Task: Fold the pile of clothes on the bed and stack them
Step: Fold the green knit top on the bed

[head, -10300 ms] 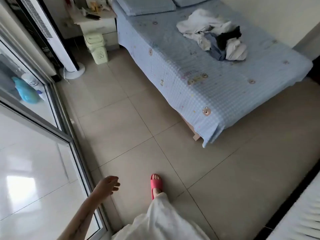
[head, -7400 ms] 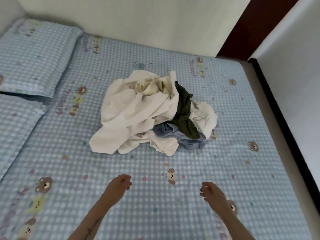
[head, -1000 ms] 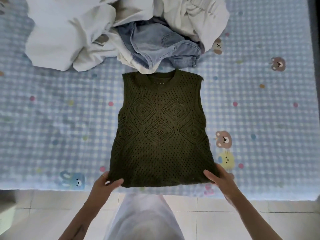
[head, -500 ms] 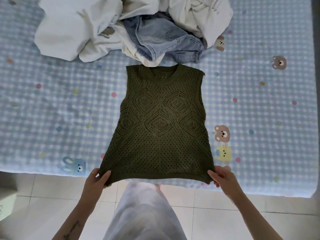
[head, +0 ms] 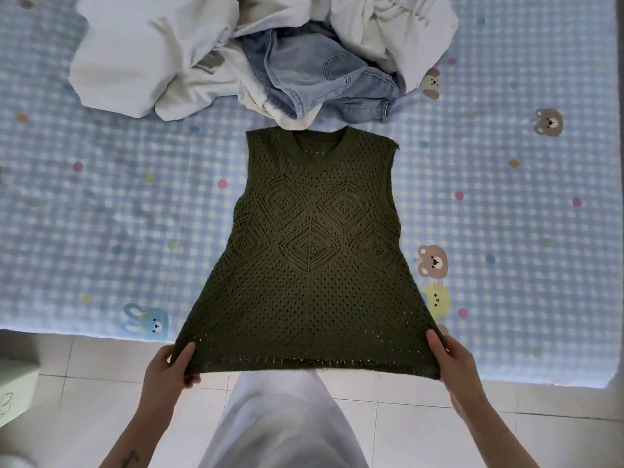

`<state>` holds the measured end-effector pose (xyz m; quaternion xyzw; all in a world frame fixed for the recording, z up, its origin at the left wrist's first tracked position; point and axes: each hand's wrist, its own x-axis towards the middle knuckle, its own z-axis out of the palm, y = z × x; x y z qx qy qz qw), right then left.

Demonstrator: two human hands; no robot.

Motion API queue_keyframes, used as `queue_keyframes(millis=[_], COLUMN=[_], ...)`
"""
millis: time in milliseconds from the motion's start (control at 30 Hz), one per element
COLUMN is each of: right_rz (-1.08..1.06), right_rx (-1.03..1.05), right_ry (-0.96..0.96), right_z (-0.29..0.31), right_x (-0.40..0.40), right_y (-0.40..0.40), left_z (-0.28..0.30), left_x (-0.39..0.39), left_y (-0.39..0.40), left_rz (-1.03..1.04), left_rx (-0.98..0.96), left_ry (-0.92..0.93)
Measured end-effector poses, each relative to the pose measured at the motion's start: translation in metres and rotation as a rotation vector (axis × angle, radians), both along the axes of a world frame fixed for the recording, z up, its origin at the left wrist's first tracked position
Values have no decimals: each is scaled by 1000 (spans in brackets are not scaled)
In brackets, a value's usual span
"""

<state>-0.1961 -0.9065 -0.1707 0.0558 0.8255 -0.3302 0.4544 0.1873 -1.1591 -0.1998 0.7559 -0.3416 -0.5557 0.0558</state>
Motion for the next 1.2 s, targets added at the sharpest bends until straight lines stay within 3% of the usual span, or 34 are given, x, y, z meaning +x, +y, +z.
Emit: queue_keyframes(millis=[233, 300, 367, 433, 567, 800, 1000, 1100, 1200], right_rz=[244, 308, 360, 372, 408, 563, 513, 531, 610], right_rx=[259, 354, 331, 200, 4, 42, 73, -34, -188], right_ry=[-48, 116, 299, 424, 558, 612, 632, 608, 590], right_z=[-15, -14, -10, -10, -26, -83, -107, -84, -42], right_x=[6, 5, -8, -33, -96, -171, -193, -187, -163], right_y=[12, 8, -15, -59, -178, -322, -353, -336, -299], left_z=[-15, -14, -6, -3, -22, -76, -101, -76, -29], left_x=[2, -5, -25, -65, -176, -301, -306, -282, -239], left_y=[4, -3, -23, -63, -168, -294, -306, -293, -264], left_rz=[-317, -426, -505, -552, -641, -532, -637, -631, -776], left_rx=[74, -2, -231, -389, -517, -462, -384, -386, -469], left_ry=[-210, -345, -374, -309, -120, 43, 9, 170, 240])
